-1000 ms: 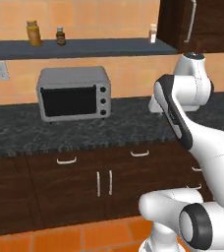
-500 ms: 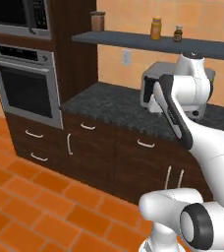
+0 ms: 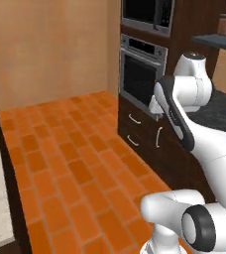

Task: Navigate to the toaster oven.

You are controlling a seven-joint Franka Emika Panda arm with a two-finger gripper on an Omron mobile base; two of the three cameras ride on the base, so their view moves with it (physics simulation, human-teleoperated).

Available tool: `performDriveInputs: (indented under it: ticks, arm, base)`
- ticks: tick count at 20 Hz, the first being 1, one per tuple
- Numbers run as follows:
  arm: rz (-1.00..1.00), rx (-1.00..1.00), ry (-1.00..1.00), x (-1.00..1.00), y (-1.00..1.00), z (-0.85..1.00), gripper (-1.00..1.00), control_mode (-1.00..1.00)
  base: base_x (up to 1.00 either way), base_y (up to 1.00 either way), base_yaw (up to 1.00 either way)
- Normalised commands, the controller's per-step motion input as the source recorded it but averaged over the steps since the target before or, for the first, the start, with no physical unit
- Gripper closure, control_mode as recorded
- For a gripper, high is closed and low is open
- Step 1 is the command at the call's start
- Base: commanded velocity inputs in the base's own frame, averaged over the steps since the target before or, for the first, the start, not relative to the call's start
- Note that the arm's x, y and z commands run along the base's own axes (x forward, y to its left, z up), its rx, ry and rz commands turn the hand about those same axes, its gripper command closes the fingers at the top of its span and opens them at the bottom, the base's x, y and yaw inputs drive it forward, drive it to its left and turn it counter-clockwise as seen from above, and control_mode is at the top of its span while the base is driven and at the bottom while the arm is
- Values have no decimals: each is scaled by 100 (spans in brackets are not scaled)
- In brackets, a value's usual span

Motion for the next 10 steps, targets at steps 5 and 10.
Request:
performDriveInputs:
  ticks: [5,10]
  arm:
    - [0,0,0,0,0,0,-100,100]
    - [0,0,0,0,0,0,-100,100]
  base:
    - [44,0,61]
    - [83,0,-46]
